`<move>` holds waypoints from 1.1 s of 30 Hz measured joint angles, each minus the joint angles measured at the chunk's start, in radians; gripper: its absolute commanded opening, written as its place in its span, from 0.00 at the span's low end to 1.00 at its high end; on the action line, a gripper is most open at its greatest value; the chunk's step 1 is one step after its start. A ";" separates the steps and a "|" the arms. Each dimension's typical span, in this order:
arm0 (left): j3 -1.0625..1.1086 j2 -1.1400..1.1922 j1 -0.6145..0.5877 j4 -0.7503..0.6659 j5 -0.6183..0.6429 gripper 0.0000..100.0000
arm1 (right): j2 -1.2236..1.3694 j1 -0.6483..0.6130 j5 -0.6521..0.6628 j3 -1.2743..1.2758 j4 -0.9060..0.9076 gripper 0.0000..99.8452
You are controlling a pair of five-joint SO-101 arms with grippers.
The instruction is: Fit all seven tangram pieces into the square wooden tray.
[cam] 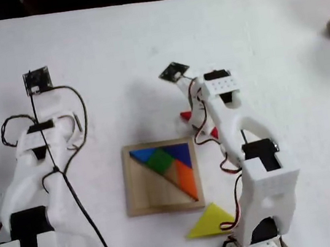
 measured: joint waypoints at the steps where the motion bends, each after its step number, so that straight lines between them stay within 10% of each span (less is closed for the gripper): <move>1: 0.000 0.000 0.000 0.000 0.000 0.03 | 0.003 0.000 0.000 -0.006 0.000 0.18; 12: 0.000 0.000 0.000 0.000 0.000 0.03 | -0.078 0.017 -0.003 -0.015 0.026 0.18; 19: 0.000 0.000 0.000 0.000 0.000 0.03 | -0.083 0.017 -0.100 -0.015 0.002 0.40; 33: 0.000 0.000 -0.011 0.000 -0.003 0.03 | 0.063 -0.043 -0.021 -0.222 0.118 0.33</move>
